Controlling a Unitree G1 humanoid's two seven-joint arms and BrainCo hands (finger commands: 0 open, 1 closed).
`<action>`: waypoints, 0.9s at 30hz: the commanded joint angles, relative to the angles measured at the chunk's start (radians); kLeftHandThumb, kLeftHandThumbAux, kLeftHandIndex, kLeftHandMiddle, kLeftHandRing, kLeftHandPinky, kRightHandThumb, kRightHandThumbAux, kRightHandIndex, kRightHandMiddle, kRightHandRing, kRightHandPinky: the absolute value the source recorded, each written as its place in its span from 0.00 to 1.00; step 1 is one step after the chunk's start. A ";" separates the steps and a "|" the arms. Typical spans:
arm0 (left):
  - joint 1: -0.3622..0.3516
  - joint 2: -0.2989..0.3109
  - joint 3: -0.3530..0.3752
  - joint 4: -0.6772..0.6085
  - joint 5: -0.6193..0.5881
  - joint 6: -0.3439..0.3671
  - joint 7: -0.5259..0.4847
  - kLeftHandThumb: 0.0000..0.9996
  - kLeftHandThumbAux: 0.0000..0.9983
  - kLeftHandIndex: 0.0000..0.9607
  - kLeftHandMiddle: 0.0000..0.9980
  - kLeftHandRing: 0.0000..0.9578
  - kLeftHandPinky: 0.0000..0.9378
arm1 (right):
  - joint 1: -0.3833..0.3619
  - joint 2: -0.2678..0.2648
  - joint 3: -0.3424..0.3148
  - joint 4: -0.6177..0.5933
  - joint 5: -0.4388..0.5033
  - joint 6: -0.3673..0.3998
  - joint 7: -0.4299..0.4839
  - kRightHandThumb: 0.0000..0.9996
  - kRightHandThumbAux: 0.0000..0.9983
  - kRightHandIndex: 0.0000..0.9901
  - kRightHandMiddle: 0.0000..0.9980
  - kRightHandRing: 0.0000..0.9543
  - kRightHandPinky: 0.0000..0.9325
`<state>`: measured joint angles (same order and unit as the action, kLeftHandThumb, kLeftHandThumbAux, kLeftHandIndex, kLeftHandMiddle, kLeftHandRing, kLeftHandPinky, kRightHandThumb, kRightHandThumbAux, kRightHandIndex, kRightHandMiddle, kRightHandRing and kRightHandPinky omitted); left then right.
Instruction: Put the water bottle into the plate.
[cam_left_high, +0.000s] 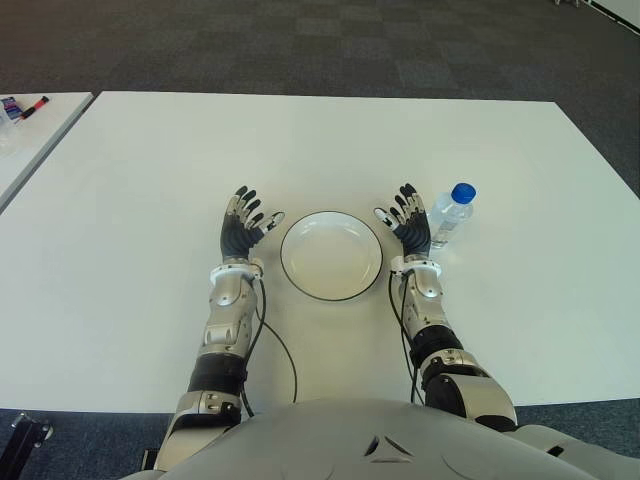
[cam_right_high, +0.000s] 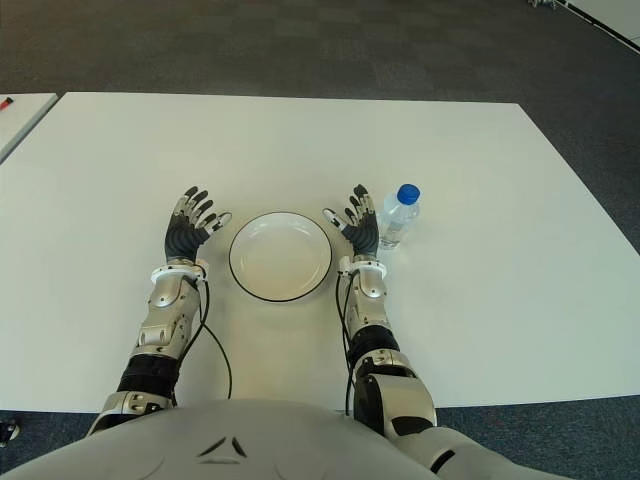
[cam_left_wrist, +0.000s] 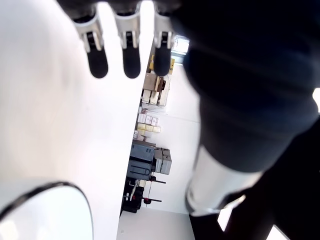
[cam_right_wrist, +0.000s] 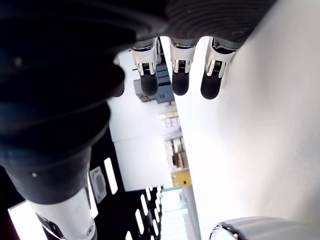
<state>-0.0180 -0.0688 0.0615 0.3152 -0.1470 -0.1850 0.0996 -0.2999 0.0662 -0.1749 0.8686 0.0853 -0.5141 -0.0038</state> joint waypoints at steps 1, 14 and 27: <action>0.002 -0.036 -0.001 0.013 0.002 0.000 0.002 0.00 0.95 0.13 0.15 0.15 0.20 | 0.034 0.006 -0.004 0.047 0.009 0.050 -0.007 0.10 0.84 0.07 0.07 0.07 0.13; 0.003 -0.036 -0.003 0.015 0.004 -0.003 0.001 0.00 0.94 0.13 0.14 0.15 0.20 | 0.036 0.006 -0.003 0.045 0.007 0.049 -0.009 0.11 0.84 0.08 0.07 0.07 0.13; 0.002 -0.034 -0.003 0.017 0.005 -0.005 -0.002 0.00 0.94 0.13 0.15 0.15 0.20 | 0.035 0.006 -0.004 0.045 0.007 0.047 -0.010 0.08 0.83 0.07 0.06 0.06 0.12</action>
<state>-0.0180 -0.0688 0.0612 0.3180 -0.1465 -0.1859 0.0996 -0.3010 0.0663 -0.1753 0.8697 0.0851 -0.5142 -0.0041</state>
